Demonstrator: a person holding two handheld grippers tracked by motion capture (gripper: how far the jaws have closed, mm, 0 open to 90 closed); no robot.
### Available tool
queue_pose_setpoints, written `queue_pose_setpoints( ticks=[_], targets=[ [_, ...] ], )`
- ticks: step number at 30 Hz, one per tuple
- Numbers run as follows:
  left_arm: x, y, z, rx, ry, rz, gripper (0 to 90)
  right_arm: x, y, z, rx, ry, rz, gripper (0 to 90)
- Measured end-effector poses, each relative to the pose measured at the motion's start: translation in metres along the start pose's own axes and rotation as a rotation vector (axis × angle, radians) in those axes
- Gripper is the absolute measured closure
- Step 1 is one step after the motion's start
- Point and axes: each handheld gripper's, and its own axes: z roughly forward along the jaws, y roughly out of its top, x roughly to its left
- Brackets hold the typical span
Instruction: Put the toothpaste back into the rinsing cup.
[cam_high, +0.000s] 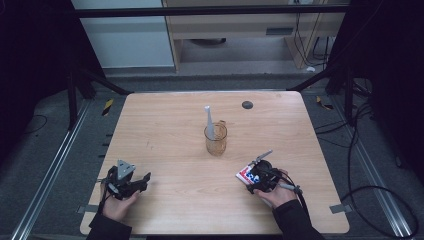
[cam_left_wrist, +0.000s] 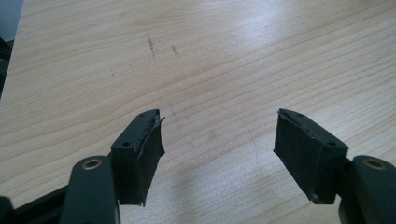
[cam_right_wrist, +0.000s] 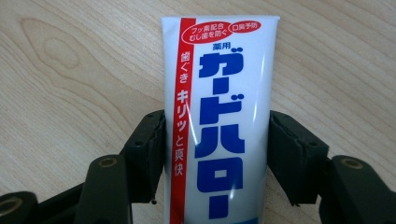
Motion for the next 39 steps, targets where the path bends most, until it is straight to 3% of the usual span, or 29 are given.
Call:
queue_pose_setpoints(
  ticks=[8, 15, 20, 26, 31, 39],
  targets=[
    [0.0, 0.0, 0.0, 0.002, 0.0, 0.001, 31.1, 0.0, 0.005, 0.0, 0.04, 0.001, 0.009, 44.1],
    [0.0, 0.0, 0.0, 0.003, -0.001, 0.001, 31.1, 0.001, 0.008, -0.004, 0.059, -0.007, -0.003, 55.3],
    [0.0, 0.0, 0.0, 0.003, -0.001, 0.0, 31.2, 0.0, 0.008, -0.008, 0.048, 0.003, 0.016, 64.4],
    [0.001, 0.0, 0.0, 0.003, -0.001, -0.003, 31.2, -0.001, 0.007, -0.011, 0.02, -0.014, 0.026, 68.0],
    [0.001, 0.0, 0.0, 0.001, 0.0, -0.005, 31.1, -0.001, 0.008, -0.023, -0.052, 0.008, 0.038, 68.8],
    [0.001, 0.0, 0.0, -0.001, 0.0, -0.002, 31.1, -0.005, 0.006, -0.047, -0.238, 0.037, 0.079, 69.3]
  ],
)
